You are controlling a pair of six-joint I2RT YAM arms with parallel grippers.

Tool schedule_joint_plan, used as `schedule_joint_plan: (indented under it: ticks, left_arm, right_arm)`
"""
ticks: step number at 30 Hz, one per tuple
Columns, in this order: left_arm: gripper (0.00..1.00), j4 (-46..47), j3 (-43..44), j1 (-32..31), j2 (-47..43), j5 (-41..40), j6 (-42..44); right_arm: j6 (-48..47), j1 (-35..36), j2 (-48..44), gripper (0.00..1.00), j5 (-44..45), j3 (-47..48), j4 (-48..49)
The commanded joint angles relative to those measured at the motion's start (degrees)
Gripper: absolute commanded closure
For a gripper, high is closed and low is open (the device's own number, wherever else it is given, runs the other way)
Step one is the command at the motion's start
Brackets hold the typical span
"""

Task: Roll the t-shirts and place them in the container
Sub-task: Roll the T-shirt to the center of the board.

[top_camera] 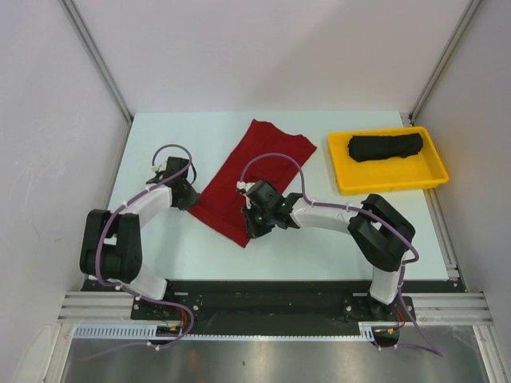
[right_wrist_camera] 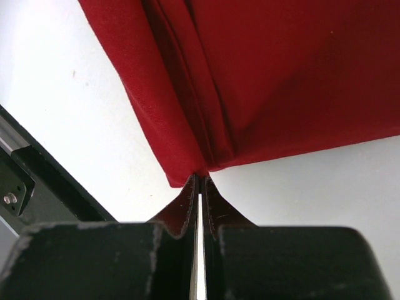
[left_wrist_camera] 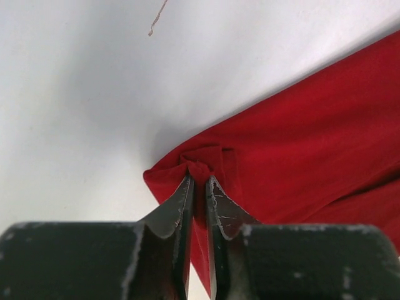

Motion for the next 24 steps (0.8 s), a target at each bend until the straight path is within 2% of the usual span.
schedule_joint_plan:
  ticks: [1,6,11,15,17,22,24]
  left_arm:
    - [0.80,0.4,3.3,-0.7,1.8,-1.6,1.0]
    - [0.70,1.7,3.9,-1.0,3.1,-1.1,1.5]
    - [0.65,3.2,3.8,-1.0,1.6,0.8,3.6]
    - [0.49,3.8,2.9,-1.0,-3.5,2.0,5.2]
    - [0.45,3.9,2.4,-1.0,-5.2,3.3,5.7]
    - [0.43,2.9,-0.1,-1.0,-12.4,5.0,7.0]
    - [0.50,2.3,-1.4,-1.0,-14.3,6.0,7.1]
  right_arm:
    - [1.2,-1.1,1.5,1.00,-1.4,-0.7,1.3]
    - [2.4,-2.0,2.6,1.00,-1.5,-0.9,1.6]
    - [4.8,-3.2,3.9,1.00,-2.4,-1.0,1.3]
    - [5.9,-3.7,4.8,1.00,-3.0,-0.9,1.0]
    - [6.4,-3.9,5.1,1.00,-3.2,-0.9,1.0]
    - [6.9,-4.2,5.7,1.00,-3.5,-0.9,0.9]
    - [7.2,-4.3,5.7,1.00,-3.6,-0.9,1.0]
